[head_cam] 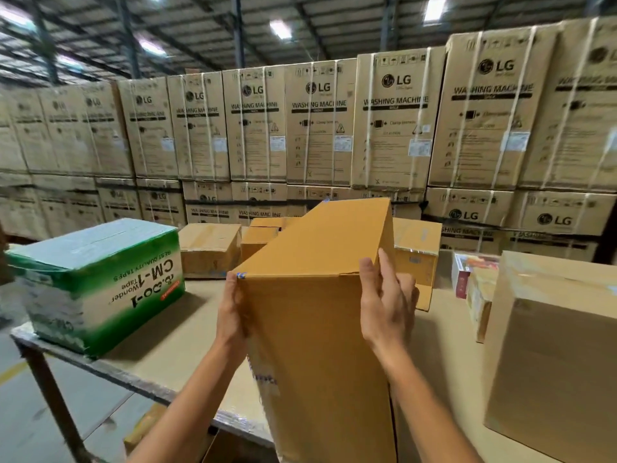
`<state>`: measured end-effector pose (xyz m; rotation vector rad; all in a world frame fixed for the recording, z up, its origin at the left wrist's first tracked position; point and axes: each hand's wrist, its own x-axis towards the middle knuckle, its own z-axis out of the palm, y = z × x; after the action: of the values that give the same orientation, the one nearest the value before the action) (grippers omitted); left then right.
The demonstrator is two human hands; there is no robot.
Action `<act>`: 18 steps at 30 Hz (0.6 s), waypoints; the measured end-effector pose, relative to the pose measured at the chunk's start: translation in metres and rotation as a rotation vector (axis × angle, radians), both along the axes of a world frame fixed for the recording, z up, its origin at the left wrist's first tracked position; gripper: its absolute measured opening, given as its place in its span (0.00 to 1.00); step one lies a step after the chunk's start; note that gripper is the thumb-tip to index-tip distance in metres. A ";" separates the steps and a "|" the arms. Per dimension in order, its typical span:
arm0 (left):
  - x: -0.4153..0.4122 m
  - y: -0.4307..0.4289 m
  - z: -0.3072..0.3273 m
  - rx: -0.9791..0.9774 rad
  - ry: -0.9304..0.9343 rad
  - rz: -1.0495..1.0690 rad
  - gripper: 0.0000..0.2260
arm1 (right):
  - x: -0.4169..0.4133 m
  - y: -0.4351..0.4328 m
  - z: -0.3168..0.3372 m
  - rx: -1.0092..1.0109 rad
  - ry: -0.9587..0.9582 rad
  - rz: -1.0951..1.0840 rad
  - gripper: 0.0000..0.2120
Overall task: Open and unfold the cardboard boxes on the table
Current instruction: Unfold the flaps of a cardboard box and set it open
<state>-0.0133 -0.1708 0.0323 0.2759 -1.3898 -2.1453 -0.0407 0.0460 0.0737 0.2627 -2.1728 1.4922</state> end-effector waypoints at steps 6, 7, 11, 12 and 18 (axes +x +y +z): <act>-0.017 -0.028 0.002 0.050 -0.030 -0.010 0.18 | -0.037 -0.004 0.000 0.005 0.086 0.289 0.44; -0.018 -0.035 0.002 0.067 -0.035 -0.009 0.17 | -0.040 -0.010 0.005 0.052 0.116 0.373 0.43; -0.017 -0.060 0.000 0.137 -0.026 0.022 0.15 | -0.049 -0.039 0.022 0.251 0.216 0.513 0.39; -0.016 -0.062 0.000 0.159 -0.022 0.041 0.15 | -0.052 -0.047 0.025 0.286 0.224 0.528 0.36; -0.011 -0.081 -0.014 0.232 -0.095 0.165 0.26 | -0.072 -0.112 0.045 0.483 0.288 0.597 0.40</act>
<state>-0.0245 -0.2522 0.0184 0.5685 -1.1248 -2.1774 -0.1124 -0.0660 0.1191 1.2982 -2.2809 1.0656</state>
